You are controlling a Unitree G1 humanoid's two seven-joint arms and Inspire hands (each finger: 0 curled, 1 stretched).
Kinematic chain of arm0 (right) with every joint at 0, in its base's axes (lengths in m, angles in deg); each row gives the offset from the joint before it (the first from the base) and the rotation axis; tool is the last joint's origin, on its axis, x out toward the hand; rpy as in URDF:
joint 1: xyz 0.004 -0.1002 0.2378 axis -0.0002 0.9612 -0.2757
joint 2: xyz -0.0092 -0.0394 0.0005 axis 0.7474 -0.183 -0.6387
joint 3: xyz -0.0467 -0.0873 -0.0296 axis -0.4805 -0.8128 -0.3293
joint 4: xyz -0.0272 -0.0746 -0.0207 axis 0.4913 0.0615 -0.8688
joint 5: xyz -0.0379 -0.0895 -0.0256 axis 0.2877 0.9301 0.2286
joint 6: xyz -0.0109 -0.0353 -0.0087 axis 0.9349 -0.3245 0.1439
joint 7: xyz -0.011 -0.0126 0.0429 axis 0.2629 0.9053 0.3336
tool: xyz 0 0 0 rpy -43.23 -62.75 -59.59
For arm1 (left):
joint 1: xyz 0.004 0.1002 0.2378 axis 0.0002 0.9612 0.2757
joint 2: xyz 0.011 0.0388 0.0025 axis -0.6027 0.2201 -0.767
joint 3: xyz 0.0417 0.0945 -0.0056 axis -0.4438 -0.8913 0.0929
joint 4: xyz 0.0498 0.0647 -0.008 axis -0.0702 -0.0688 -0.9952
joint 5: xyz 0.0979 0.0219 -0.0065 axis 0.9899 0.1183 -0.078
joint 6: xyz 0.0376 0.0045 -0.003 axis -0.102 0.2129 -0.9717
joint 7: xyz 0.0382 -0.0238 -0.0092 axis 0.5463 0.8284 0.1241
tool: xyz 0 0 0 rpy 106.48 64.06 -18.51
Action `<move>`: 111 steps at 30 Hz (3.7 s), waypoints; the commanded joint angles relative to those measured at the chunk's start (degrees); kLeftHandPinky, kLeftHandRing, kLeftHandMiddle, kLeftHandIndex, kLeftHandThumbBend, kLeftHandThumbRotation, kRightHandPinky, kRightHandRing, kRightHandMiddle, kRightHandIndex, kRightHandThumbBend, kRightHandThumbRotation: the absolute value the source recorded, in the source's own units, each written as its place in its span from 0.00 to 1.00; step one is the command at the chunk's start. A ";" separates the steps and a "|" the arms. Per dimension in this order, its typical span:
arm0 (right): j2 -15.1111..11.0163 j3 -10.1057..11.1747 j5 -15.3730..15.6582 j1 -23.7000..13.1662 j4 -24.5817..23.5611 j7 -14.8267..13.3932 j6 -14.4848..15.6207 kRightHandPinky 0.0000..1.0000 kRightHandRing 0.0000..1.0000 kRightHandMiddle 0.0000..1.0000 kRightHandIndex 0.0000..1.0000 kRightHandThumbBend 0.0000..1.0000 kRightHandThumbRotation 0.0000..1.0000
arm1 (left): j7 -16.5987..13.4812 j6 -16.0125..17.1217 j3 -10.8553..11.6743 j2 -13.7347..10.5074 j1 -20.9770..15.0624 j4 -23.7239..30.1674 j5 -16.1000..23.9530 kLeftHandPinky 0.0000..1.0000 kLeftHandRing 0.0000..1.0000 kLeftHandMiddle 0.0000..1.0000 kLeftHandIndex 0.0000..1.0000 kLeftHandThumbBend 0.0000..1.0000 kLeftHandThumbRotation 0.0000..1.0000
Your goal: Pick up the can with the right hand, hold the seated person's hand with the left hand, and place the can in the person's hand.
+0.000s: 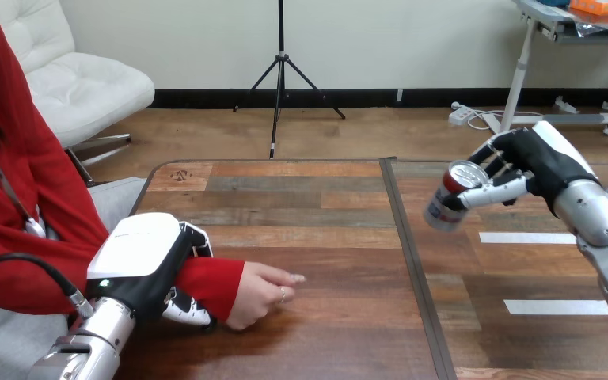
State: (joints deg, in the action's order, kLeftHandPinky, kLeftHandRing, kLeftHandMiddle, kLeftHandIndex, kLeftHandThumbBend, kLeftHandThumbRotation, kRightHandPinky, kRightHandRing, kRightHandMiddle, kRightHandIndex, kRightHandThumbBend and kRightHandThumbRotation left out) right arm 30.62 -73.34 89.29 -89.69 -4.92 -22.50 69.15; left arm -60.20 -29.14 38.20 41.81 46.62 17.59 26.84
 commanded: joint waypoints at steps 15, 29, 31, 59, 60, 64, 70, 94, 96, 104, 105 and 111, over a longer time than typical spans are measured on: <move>4.61 0.23 -1.12 -3.47 -9.50 0.11 -2.37 0.29 0.33 0.39 0.46 0.78 0.00 | -4.47 -0.34 5.70 5.11 -6.24 14.02 -3.15 0.26 0.31 0.36 0.37 0.88 0.00; 6.74 -0.64 -0.91 -2.57 -14.62 2.04 -3.65 0.29 0.34 0.40 0.46 0.75 0.00 | -4.40 -1.47 7.04 7.07 -9.09 18.24 -2.59 0.25 0.30 0.36 0.37 0.89 0.00; 7.09 -0.77 -0.85 -2.35 -15.50 2.17 -3.75 0.30 0.35 0.40 0.46 0.75 0.00 | -4.58 -1.43 7.12 7.37 -9.73 18.43 -2.70 0.25 0.30 0.36 0.37 0.89 0.00; 11.32 -2.10 -0.09 -0.31 -23.94 4.37 -1.47 0.29 0.33 0.39 0.45 0.75 0.00 | -3.34 -2.80 7.31 10.73 -15.29 18.78 -3.98 0.25 0.31 0.35 0.36 0.88 0.00; 11.50 -2.19 -0.06 -0.20 -24.28 4.48 -1.43 0.29 0.33 0.39 0.45 0.75 0.00 | -3.30 -2.70 7.24 10.88 -15.46 18.58 -4.12 0.25 0.31 0.35 0.36 0.88 0.00; 11.95 -2.31 0.10 0.13 -25.14 4.67 -1.32 0.28 0.33 0.39 0.45 0.75 0.00 | -3.18 -2.43 7.14 11.15 -15.81 18.09 -4.44 0.24 0.31 0.36 0.36 0.86 0.00; 12.49 -2.81 0.31 0.60 -26.43 5.06 -1.08 0.28 0.33 0.39 0.45 0.75 0.00 | -3.47 -2.11 6.83 11.56 -16.37 17.28 -4.34 0.25 0.31 0.36 0.36 0.85 0.00; 13.79 -4.25 1.24 3.57 -30.77 7.78 -0.16 0.28 0.33 0.40 0.45 0.71 0.00 | -3.99 -2.32 6.40 13.38 -17.86 16.43 -4.16 0.26 0.31 0.36 0.36 0.84 0.00; 13.95 -4.35 1.40 3.82 -31.07 7.92 0.17 0.28 0.33 0.40 0.45 0.71 0.00 | -4.10 -2.13 6.43 13.45 -18.02 16.24 -4.30 0.26 0.31 0.36 0.36 0.84 0.00; 14.57 -4.57 1.62 4.69 -31.66 8.25 0.76 0.29 0.33 0.40 0.44 0.72 0.00 | -4.23 -1.89 6.51 13.72 -18.33 16.12 -4.67 0.26 0.31 0.36 0.36 0.83 0.00; 14.66 -4.57 1.52 4.78 -31.56 8.35 0.62 0.29 0.33 0.40 0.44 0.72 0.00 | -4.25 -1.79 6.52 13.73 -18.36 16.07 -4.74 0.26 0.31 0.36 0.36 0.83 0.00; 14.93 -4.52 1.14 5.12 -31.34 8.70 0.06 0.29 0.33 0.40 0.44 0.72 0.00 | -3.90 -1.80 6.61 13.79 -18.33 16.05 -5.00 0.26 0.31 0.35 0.36 0.83 0.00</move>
State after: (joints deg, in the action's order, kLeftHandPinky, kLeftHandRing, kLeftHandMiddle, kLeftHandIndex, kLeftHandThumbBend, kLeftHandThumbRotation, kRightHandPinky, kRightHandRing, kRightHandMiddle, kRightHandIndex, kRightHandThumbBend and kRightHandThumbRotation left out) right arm 44.08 -77.09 90.95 -81.50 -28.47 -14.13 70.26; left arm -61.06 -34.36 43.87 51.76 43.77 26.99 25.72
